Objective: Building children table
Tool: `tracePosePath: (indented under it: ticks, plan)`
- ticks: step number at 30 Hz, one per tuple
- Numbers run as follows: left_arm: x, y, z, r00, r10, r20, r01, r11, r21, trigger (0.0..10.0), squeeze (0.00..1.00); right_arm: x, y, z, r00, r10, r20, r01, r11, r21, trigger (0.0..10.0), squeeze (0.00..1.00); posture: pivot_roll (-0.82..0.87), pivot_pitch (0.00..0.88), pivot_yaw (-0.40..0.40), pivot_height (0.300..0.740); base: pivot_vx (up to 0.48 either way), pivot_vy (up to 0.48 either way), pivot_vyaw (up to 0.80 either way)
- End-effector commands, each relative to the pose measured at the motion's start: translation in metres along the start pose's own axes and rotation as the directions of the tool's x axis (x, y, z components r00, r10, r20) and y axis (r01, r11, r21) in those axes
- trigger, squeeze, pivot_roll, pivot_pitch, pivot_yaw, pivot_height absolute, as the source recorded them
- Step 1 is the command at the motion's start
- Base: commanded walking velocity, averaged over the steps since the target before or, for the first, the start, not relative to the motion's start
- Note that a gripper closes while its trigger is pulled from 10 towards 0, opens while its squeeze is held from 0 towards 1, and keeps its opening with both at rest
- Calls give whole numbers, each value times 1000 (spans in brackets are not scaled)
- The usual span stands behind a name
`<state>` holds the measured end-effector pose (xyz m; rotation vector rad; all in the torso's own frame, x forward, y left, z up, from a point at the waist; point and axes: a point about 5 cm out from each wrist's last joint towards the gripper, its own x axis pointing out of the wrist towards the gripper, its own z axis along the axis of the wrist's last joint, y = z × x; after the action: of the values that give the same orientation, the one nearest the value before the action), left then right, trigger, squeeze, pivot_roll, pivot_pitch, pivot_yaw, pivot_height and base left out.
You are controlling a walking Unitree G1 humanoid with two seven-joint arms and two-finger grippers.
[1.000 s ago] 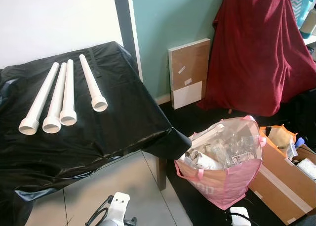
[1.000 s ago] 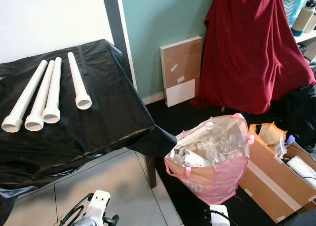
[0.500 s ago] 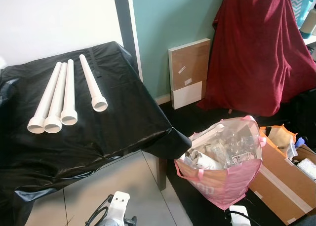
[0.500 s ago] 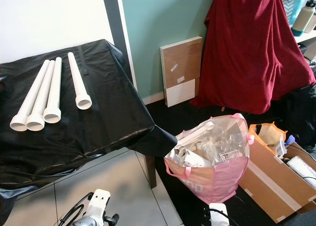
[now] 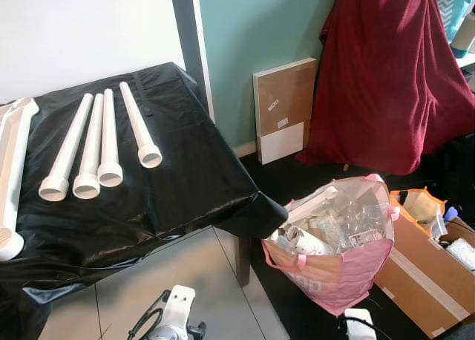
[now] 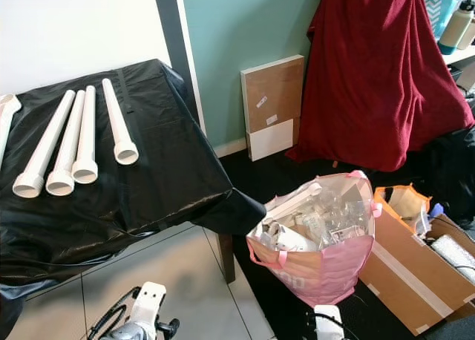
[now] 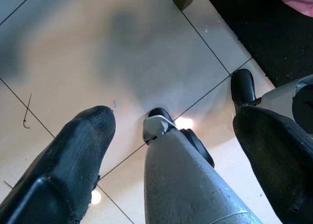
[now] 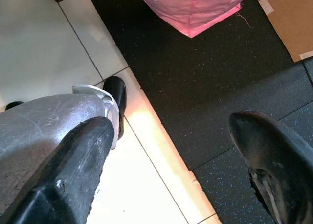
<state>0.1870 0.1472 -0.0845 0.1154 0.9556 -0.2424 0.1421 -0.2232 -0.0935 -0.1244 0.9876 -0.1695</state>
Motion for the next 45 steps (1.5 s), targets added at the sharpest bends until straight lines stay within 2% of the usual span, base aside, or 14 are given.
tracePosePath:
  ticks: [1,16,30,45]
  plan:
    - [-1,3,-5,1000,13,-24,-14,1000,-8,10000,0,-1,2,-6,1000,9,-29,-9,1000,1,10000,0,-62,0,49,740,0,0,0]
    - [-1,5,-5,999,15,-29,-15,1000,-4,10000,0,-2,2,-10,999,11,-42,-10,1000,26,10000,0,-58,0,59,740,0,0,0]
    - [-1,7,-4,999,15,-30,-15,1000,6,10000,0,-3,4,-14,998,14,-54,-13,1000,12,10000,0,-61,0,66,740,0,0,0]
    - [-1,8,0,1000,18,-16,-18,1000,-6,10000,0,-2,2,-11,999,11,-45,-11,1000,9,10000,0,-55,0,61,740,0,0,768]
